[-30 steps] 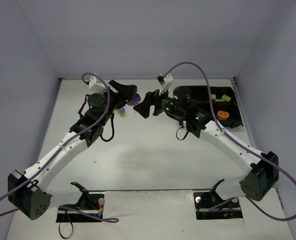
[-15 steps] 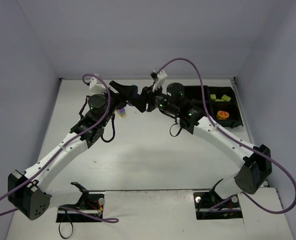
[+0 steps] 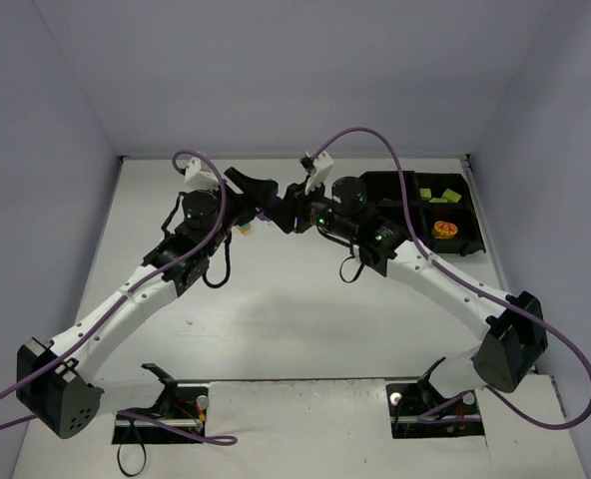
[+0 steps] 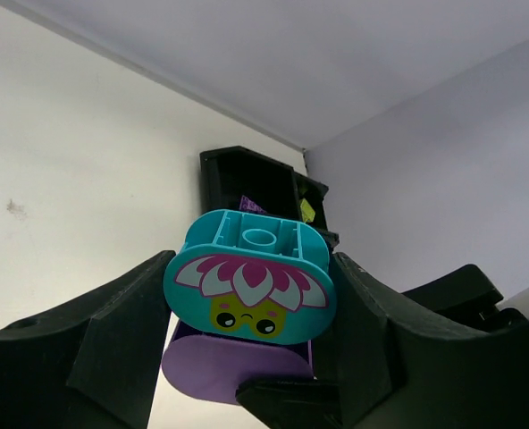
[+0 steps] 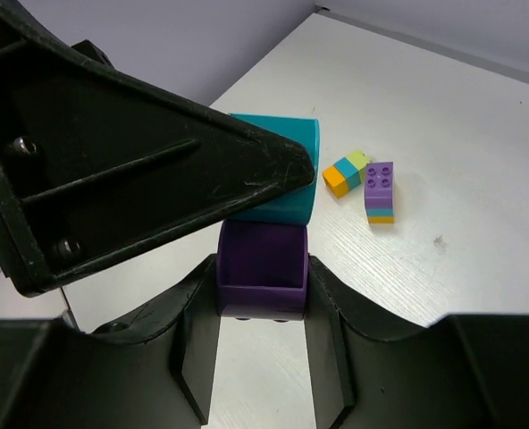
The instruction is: Sort the legos into containers by color
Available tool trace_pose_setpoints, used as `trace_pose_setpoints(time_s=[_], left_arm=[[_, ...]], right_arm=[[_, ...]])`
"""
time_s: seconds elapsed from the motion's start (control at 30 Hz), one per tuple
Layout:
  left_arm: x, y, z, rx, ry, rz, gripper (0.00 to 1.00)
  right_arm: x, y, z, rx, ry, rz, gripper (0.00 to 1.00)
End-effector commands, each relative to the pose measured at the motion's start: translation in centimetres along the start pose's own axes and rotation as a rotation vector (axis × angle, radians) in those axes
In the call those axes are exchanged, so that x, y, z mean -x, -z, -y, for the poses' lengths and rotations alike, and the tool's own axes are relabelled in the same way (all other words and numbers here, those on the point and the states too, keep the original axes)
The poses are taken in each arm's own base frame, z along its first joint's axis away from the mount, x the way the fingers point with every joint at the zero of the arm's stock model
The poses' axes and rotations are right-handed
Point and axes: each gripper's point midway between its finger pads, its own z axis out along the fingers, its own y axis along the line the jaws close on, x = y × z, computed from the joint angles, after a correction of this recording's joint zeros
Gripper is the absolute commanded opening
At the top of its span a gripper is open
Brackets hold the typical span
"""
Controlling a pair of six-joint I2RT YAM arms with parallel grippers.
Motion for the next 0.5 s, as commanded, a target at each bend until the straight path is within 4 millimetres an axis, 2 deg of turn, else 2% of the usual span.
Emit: trace_pose_setpoints(time_s=[0.0, 0.1, 0.27, 0.4, 0.47], left_arm=[[6.4, 0.5, 2.6, -0.047, -0.010, 0.202, 0.00], [6.8, 0.5, 2.3, -0.042, -0.015, 0.214, 0.00], [7.8, 0.7, 1.5, -0.025, -0.035, 0.238, 0.00], [8.1, 1.4, 1.5, -0.026, -0.116, 0.233, 0.00], [7.5, 1.7, 1.1, -0.019, -0.176, 0.201, 0.00]], right_arm=[[-1.1, 2.1, 1.5, -0.080, 0.022, -0.025, 0.00], [-3.0, 2.8, 2.5, -0.121, 0.003, -0.067, 0.00], [-5.2, 3.7, 3.9, -0.179, -0.011, -0.116, 0.00], [-5.5, 4.6, 6.6, -0.262, -0.015, -0.129, 0.00], [-4.5, 5.3, 9.2, -0.326, -0.028, -0.116, 0.00]])
